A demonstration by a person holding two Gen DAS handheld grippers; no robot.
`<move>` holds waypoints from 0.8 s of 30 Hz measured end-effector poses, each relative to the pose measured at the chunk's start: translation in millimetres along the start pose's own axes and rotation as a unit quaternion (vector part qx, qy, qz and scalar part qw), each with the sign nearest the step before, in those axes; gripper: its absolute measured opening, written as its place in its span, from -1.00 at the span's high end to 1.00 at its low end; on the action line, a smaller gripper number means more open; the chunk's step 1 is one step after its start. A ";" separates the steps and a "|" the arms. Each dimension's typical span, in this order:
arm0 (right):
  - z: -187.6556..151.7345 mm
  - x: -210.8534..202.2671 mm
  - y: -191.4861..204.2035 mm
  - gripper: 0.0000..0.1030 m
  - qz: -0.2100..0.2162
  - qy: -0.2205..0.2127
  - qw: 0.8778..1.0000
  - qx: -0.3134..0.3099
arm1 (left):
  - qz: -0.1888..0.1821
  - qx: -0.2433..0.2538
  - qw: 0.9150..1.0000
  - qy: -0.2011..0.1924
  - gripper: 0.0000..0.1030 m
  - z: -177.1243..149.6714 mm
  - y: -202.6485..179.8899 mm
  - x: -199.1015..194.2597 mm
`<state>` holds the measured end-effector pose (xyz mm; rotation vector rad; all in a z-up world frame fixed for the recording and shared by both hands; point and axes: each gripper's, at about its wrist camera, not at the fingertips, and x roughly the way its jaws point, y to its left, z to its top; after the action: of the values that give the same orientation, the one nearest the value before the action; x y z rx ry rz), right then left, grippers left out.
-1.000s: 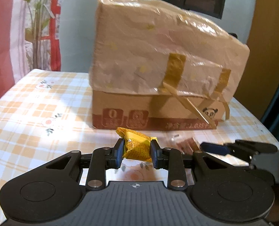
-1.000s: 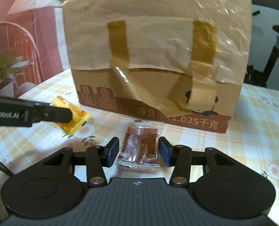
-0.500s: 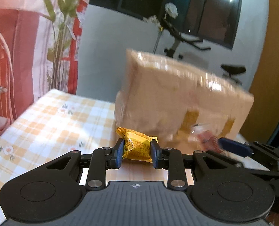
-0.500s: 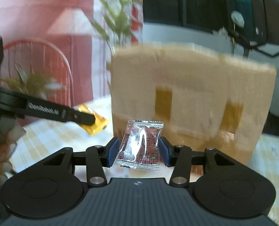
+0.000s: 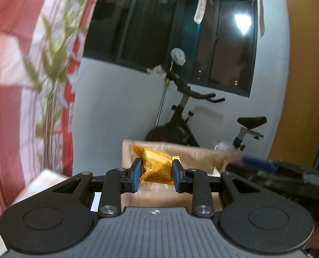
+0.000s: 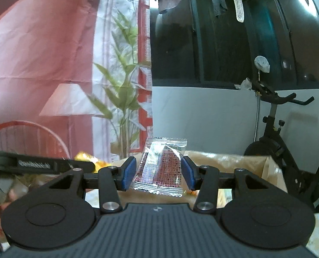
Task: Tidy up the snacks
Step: 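Open both tools to drop the sachet and jerky packet into the box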
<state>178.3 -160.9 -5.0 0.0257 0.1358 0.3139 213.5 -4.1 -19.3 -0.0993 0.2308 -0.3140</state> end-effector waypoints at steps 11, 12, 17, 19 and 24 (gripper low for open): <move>-2.9 45.6 -26.0 0.05 -0.040 0.070 0.996 0.045 | -0.002 0.007 0.998 0.057 0.38 10.2 -12.4 77.6; -4.8 47.2 -26.7 0.05 -0.040 0.075 0.995 0.046 | -0.003 0.008 0.998 0.063 0.37 8.9 -13.6 81.2; -8.9 49.9 -34.3 -0.02 -0.058 0.098 0.992 0.060 | -0.007 0.020 0.996 0.089 -0.26 0.7 -9.2 81.8; -7.9 47.4 -35.1 -0.15 -0.066 0.100 0.991 0.060 | -0.002 0.017 0.996 0.084 -0.52 0.5 -5.6 75.5; -5.2 35.8 -33.0 -0.47 -0.077 0.100 0.990 0.061 | 0.007 0.017 0.997 0.075 -0.71 7.1 -4.4 57.7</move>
<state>221.3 -181.2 -16.3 0.1047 0.3549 0.1520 267.3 -26.2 -23.9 -0.0397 0.3747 -0.3122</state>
